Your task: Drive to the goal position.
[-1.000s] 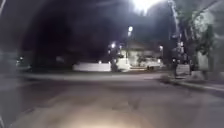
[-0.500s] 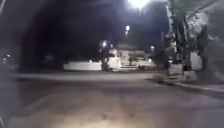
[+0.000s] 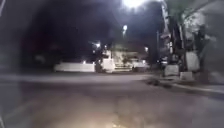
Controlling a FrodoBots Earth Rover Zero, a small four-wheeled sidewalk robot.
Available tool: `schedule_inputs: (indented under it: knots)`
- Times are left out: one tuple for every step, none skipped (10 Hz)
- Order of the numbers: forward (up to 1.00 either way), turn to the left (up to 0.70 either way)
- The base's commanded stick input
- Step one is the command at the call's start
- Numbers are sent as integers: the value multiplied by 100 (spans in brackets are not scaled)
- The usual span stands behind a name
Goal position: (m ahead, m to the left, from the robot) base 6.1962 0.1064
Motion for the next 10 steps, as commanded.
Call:
schedule_inputs:
  knots:
    - [70, 0]
    - [70, 0]
    - [70, 0]
    - [70, 0]
    - [70, 0]
    - [70, 0]
    - [70, 0]
    - [70, 0]
    - [70, 0]
    - [70, 0]
